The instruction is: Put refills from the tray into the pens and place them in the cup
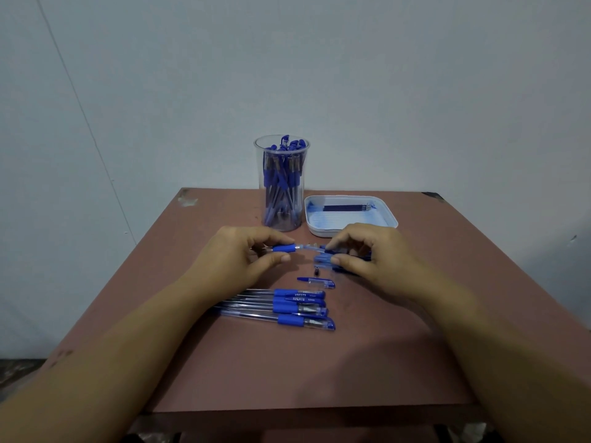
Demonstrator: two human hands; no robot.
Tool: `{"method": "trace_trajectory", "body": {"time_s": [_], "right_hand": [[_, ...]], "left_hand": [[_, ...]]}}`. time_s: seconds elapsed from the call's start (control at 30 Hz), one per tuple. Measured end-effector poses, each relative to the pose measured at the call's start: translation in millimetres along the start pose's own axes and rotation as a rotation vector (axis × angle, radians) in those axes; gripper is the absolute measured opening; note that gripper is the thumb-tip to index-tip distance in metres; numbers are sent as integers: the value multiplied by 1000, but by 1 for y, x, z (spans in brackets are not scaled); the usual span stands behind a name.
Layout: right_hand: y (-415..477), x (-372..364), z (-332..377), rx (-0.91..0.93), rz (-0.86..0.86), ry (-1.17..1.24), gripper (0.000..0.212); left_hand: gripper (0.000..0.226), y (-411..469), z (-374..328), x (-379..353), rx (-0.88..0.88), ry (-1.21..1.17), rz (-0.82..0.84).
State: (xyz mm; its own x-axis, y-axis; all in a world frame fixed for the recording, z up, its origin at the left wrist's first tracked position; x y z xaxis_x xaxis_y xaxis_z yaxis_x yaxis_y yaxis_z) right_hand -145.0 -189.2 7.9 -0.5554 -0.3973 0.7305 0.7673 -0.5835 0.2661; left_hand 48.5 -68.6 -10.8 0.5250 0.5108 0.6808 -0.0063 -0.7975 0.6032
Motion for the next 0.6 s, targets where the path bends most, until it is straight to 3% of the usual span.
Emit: {"method": "trace_trajectory", "body": {"time_s": [0.33, 0.47, 0.6], "right_hand": [[1, -5, -4, 25, -2, -90, 25], [-1, -10, 4, 118, -32, -192, 16], [-3, -17, 15, 164, -14, -220, 20]], "left_hand": [[22, 0, -6, 1, -33, 0, 71], [22, -1, -5, 1, -34, 43, 83], [23, 0, -6, -3, -45, 43, 112]]}}
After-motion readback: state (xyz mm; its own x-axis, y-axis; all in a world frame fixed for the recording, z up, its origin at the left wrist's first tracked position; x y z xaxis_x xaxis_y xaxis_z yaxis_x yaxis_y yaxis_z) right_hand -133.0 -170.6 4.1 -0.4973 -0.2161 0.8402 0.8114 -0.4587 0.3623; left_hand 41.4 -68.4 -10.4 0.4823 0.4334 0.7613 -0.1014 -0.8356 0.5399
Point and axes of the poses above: each hand's wrist, its own y-axis towards the middle knuckle, its own x-axis out of the back of the hand, z = x × y, the point moved 4 cm from there along y, towards the middle knuckle, and after that the axes turned 11 degrees about -x, right-handed, at the moved point
